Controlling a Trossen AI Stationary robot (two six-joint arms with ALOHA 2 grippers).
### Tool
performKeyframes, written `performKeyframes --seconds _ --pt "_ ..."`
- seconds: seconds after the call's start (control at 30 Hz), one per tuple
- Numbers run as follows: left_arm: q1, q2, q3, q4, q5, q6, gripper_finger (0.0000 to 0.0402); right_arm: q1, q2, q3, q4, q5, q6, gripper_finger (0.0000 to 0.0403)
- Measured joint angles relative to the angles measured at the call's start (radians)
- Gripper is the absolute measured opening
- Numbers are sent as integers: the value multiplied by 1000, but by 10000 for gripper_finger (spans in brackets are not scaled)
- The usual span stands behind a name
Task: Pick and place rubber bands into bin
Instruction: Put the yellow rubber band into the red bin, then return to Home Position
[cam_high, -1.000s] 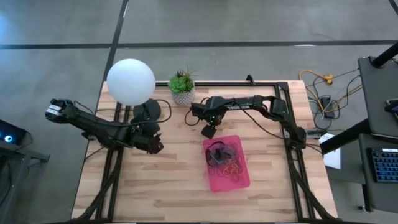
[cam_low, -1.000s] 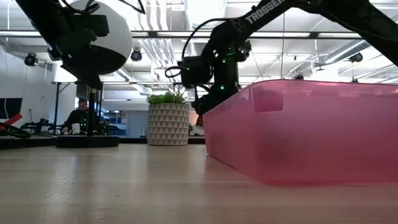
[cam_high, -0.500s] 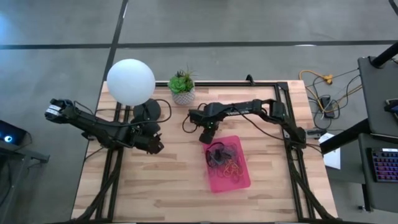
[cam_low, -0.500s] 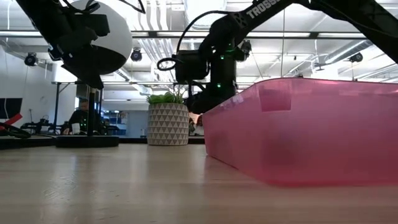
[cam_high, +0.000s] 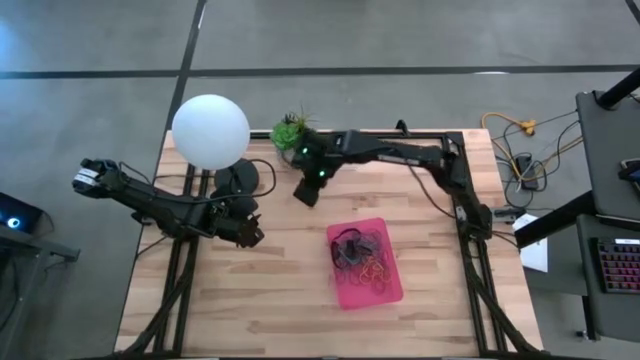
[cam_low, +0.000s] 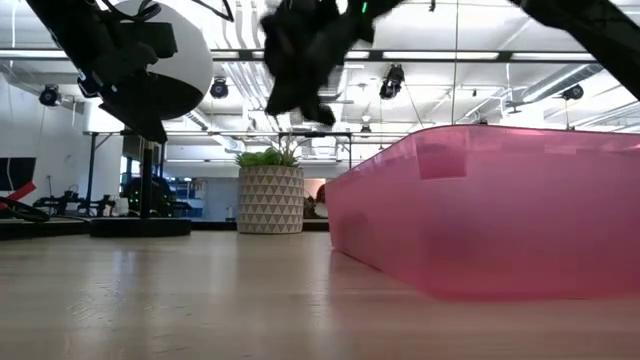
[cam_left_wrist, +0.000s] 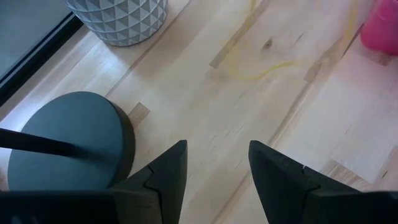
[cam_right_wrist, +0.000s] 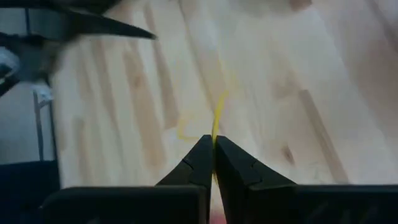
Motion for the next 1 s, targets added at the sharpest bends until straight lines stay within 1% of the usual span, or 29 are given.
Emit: performKeyframes --seconds 0.1,0.17,0.23,0.3,0.37,0.47,0.53,0.63,0.77,0.83,0.9,1.0 --pt "0 0 0 0 0 1 157 16 -50 75 -173 14 17 8" --pt "0 0 0 0 -2 1 157 40 -75 106 -365 21 21 8" --pt "0 0 0 1 -4 4 157 78 -83 109 -545 27 39 8" --pt "0 0 0 1 -7 8 157 130 -83 88 -651 25 67 8" --pt "0 0 0 3 -8 9 157 189 -83 68 -646 38 88 8" --pt "0 0 0 6 -13 10 157 270 -69 43 -587 121 150 15" --pt "0 0 0 5 -13 10 157 305 -45 18 -590 149 183 28" --pt "0 0 2 1 -8 9 157 330 -30 -43 -613 169 199 58" --pt "-3 -16 52 6 22 33 157 361 -44 -97 -652 251 160 113" --pt "-3 -43 87 42 29 94 157 380 -66 -108 -642 293 106 141" --pt "-3 -70 108 87 45 156 157 399 -114 -125 -588 341 56 164" --pt "-3 -135 110 204 83 246 157 420 -232 -197 -467 415 58 182"
